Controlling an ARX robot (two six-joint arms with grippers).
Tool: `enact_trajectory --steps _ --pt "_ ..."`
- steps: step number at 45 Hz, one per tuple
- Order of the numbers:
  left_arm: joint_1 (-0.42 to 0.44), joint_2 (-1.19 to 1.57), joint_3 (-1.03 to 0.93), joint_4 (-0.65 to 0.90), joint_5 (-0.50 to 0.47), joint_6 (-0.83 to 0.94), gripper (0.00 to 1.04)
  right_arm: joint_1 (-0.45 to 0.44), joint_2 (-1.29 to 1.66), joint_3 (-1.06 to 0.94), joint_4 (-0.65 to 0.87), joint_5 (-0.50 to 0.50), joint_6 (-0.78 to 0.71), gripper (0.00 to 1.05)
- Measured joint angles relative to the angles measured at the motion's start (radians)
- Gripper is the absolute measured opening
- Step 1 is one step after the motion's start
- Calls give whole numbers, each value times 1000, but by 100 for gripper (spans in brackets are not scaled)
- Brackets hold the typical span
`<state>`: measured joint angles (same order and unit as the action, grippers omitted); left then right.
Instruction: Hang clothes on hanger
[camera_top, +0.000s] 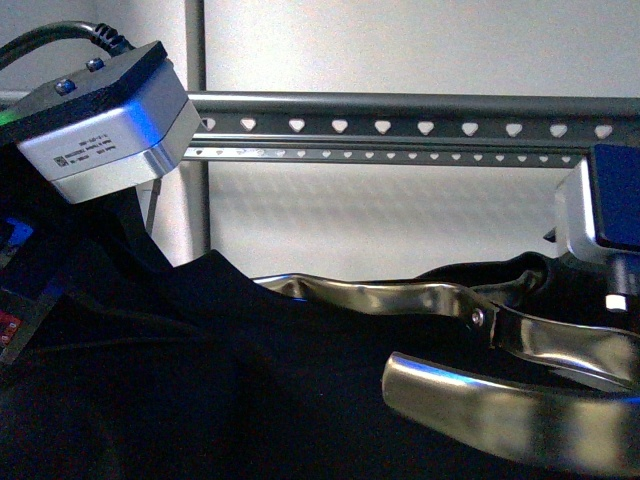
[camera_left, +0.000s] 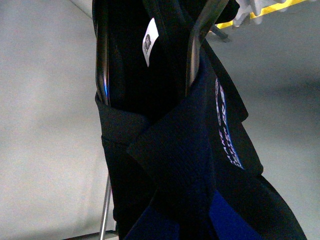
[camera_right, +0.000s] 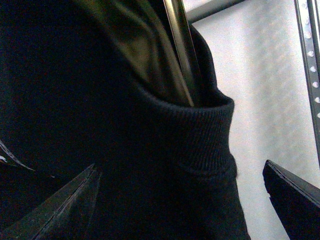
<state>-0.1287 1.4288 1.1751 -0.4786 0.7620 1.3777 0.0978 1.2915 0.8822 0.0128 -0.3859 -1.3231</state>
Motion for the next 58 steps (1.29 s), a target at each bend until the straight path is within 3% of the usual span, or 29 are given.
enact_trajectory --steps 5,24,28,30,35,44,48,58 --pt "0 0 0 0 0 0 4 -5 74 58 0 19 4 96" --pt "0 0 0 0 0 0 4 -48 162 106 -5 24 42 21" --pt "0 0 0 0 0 -2 4 -52 162 106 -3 11 29 11" --pt "0 0 0 1 1 -4 7 -55 162 104 -3 2 16 10" --pt "0 0 0 5 8 -3 27 -68 162 85 -3 -24 11 9" --pt "0 -1 0 5 14 -4 49 -108 162 44 -3 -49 16 8" --pt "0 -1 0 6 16 -4 63 -151 161 6 -8 -71 22 8" --pt "0 -2 0 6 17 -4 86 -238 154 -76 -50 -103 16 8"
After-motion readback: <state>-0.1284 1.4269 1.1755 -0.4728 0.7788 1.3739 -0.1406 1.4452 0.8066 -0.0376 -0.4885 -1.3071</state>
